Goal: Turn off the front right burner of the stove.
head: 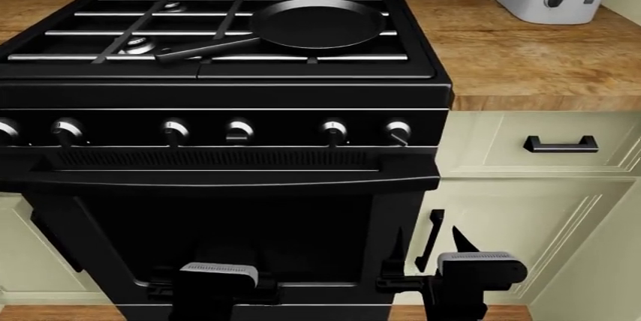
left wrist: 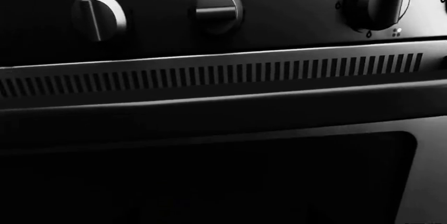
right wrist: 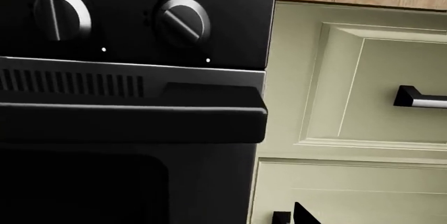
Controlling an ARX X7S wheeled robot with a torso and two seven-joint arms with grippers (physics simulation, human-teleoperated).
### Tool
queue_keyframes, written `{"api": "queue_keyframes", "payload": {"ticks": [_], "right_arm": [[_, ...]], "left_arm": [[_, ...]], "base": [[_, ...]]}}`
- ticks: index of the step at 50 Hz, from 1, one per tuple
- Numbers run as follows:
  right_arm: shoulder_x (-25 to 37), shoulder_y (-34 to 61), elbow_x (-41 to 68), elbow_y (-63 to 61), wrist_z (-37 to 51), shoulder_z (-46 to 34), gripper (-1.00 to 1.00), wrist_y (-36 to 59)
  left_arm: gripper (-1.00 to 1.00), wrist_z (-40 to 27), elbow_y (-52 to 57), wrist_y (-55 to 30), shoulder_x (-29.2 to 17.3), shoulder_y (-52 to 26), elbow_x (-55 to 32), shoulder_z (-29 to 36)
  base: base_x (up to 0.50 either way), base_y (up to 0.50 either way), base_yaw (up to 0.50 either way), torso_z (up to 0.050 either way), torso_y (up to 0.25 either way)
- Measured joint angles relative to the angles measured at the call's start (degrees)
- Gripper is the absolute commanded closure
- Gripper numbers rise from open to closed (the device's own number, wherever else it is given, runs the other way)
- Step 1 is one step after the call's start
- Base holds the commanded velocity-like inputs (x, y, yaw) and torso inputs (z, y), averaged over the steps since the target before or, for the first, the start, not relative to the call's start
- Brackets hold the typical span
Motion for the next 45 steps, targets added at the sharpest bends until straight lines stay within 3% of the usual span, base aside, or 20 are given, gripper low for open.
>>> {"api": "queue_keyframes", "payload": {"ticks": [12, 28, 45], "right_arm": [[0.7, 0.0, -0.4, -0.6, 1.3, -1.0, -1.0, -0.4], [1.1, -0.1, 1.8, -3.0, 2.6, -1.2, -1.0, 3.6], [4.2, -0.4, 0.1, -17.7, 5.4, -1.6, -1.0, 16.4]], "left_arm": [[-1.0, -0.8, 0.5, 0.3, -1.0, 0.5, -0.4, 1.2], [-1.0, -1.8, 1.7, -3.6, -1.8, 0.7, -1.4, 2.5], [-1.0, -2.6, 3.4, -5.3, -2.8, 1.1, -1.9, 3.6]], "base": [[0.0, 0.5, 0.0, 0.0, 0.0], [0.0, 0.01, 0.0, 0.0, 0.0], [0.0, 0.0, 0.0, 0.0, 0.0]]}}
